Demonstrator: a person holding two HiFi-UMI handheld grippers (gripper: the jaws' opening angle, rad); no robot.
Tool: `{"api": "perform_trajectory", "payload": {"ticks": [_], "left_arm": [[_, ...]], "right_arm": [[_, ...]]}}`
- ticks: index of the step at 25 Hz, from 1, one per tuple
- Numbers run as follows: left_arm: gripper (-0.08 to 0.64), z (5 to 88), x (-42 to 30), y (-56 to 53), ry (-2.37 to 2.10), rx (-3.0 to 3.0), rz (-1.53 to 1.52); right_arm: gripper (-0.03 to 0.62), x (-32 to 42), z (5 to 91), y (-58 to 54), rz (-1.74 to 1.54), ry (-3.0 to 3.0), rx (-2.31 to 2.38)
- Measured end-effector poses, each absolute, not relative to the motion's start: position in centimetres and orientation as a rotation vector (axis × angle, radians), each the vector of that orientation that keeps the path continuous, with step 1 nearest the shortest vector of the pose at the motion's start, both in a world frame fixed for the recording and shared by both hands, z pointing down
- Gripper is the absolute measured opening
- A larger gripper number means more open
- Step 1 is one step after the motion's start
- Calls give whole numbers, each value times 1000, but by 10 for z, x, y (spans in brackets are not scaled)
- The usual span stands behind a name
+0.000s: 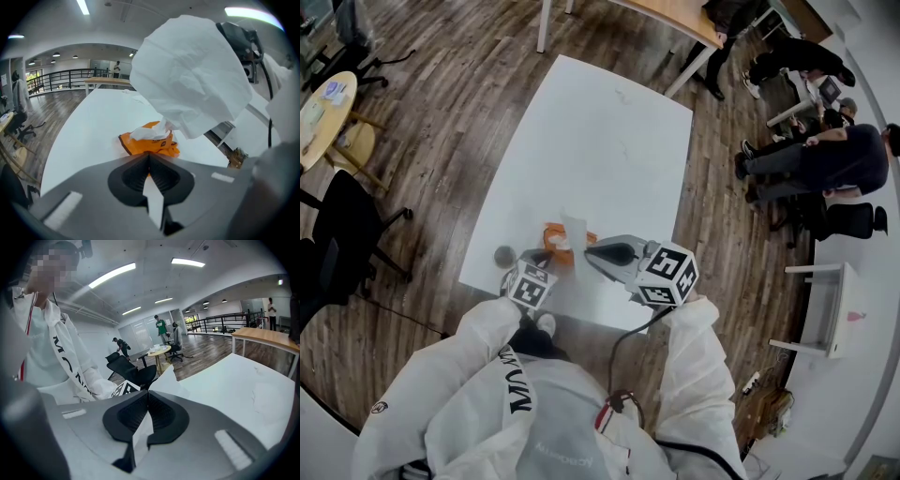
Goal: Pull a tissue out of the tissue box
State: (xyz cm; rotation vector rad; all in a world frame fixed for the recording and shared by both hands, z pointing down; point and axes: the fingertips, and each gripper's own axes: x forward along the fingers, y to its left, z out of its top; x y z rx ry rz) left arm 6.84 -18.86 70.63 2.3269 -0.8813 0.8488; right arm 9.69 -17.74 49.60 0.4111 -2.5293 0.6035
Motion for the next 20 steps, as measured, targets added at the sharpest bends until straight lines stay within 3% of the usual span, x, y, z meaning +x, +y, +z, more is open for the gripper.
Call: {"api": "perform_trajectory", "payload": {"ticks": [20], "left_arm": [[0,681,59,-181,-915,2373,832]], "right_arm": [[3,111,483,-169,593,-2590,544]]}}
